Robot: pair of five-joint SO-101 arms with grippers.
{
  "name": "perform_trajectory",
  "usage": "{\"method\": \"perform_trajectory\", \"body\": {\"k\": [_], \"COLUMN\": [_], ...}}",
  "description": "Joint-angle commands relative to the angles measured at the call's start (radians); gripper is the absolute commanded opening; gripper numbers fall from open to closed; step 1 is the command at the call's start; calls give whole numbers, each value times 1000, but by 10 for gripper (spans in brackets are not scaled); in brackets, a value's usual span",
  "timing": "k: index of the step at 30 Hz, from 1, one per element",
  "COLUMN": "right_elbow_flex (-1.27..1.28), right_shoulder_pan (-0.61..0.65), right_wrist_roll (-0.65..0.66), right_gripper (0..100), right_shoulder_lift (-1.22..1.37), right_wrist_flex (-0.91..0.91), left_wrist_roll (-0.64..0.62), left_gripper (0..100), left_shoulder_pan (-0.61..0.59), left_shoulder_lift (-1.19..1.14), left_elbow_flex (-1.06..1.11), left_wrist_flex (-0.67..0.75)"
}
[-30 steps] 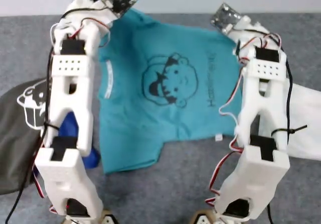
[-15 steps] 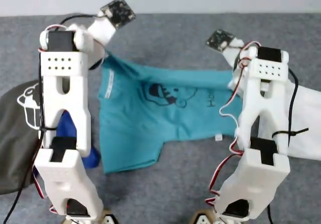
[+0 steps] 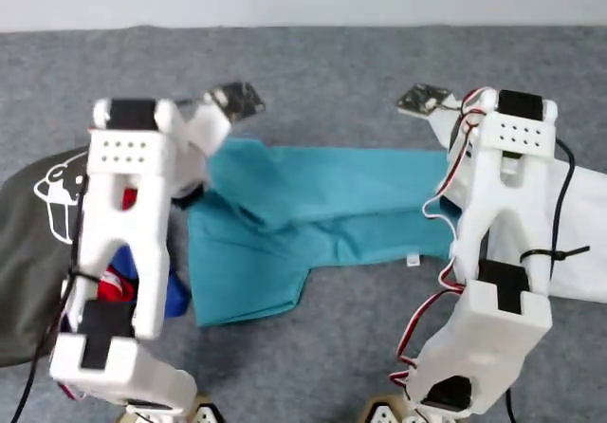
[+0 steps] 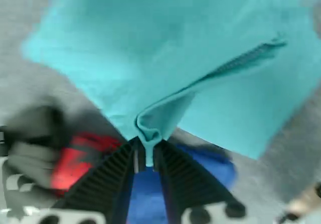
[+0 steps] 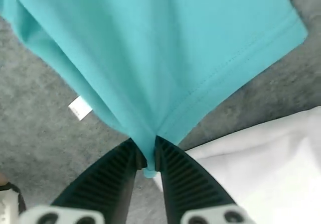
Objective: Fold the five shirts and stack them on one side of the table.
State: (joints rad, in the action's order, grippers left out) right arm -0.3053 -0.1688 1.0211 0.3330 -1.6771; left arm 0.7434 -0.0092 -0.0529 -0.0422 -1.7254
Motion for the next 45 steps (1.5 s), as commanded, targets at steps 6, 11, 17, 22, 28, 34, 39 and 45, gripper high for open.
{"method": "perform_trajectory", "body": {"k": [6, 11, 17, 22, 28, 34, 39, 45], "right_elbow_flex": [-2, 25, 25, 25, 25, 18, -2, -3], "right_shoulder_pan": [-51, -53, -54, -54, -50, -62, -68, -33], "right_wrist_roll": [58, 61, 63, 64, 64, 58, 58, 35], "right_gripper": [11, 11, 11, 11, 43, 214, 184, 131], "right_shoulder_lift": [-64, -65, -64, -64, -64, -74, -74, -71], "right_wrist_flex": [-48, -47, -30, -39, -42, -64, -77, -36], "left_wrist_roll": [9, 8, 14, 41, 43, 37, 37, -230], "left_gripper": [14, 14, 14, 14, 39, 126, 149, 148], "left_shoulder_pan": [55, 11, 12, 12, 8, 6, 8, -31], "left_shoulder_lift": [235, 259, 261, 265, 267, 287, 388, 482], "left_elbow_flex": [334, 394, 484, 568, 572, 522, 516, 441], "left_wrist_flex": [-21, 12, 9, 15, 38, 9, 9, 210]}}
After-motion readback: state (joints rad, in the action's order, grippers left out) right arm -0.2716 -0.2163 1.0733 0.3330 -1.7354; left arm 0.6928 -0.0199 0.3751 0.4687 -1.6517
